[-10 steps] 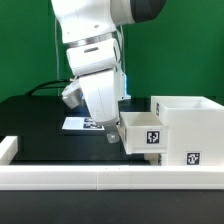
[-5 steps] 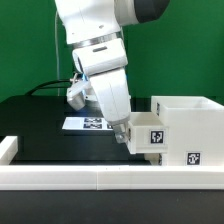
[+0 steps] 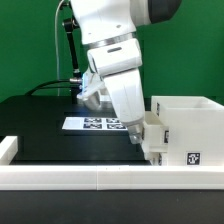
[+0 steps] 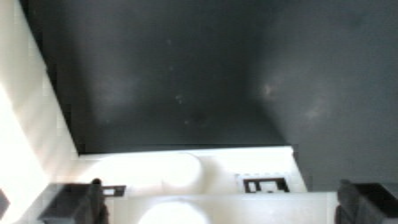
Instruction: Assemble drawer
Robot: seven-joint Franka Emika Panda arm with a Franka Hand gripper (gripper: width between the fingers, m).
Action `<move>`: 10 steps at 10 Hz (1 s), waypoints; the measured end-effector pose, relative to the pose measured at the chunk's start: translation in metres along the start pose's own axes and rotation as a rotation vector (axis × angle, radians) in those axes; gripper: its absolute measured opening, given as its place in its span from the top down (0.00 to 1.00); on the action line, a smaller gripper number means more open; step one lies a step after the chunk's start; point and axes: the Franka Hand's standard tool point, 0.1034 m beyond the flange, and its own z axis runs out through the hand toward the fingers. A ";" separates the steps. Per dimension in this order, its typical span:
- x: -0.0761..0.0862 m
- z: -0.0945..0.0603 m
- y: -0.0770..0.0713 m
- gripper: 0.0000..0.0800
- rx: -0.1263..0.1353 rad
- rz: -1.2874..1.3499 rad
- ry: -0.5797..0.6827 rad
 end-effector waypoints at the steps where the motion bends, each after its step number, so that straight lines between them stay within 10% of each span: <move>1: 0.000 0.000 0.000 0.19 0.002 0.006 -0.008; 10: -0.001 0.000 0.001 0.19 0.001 -0.031 -0.029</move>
Offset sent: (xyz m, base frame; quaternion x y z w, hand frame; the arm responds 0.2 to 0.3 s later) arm 0.0038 0.0118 -0.0005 0.0060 -0.0042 0.0129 0.9999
